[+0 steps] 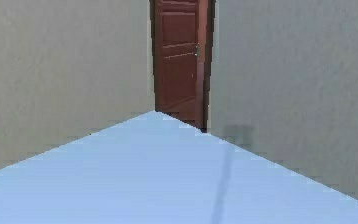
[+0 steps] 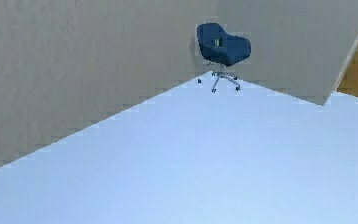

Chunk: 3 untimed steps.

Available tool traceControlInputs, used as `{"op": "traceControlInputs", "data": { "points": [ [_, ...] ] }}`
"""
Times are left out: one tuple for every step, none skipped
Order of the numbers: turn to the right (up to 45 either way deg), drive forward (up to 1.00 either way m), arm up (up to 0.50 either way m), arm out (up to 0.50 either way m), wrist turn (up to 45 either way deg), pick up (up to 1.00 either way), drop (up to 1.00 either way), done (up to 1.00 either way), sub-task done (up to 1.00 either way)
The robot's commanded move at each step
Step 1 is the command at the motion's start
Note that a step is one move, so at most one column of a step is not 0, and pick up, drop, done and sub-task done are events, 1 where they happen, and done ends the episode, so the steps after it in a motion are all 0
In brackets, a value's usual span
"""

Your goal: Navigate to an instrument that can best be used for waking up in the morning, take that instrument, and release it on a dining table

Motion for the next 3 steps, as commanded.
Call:
{"op": "traceControlInputs", "data": {
  "points": [
    [0.0,1.00,0.00,0.00,0.0,0.00,0.00,0.00,0.00],
    [0.0,1.00,0.00,0.00,0.0,0.00,0.00,0.00,0.00],
    [0.0,0.65,0.00,0.00,0.0,0.00,0.00,0.00,0.00]
  ]
}}
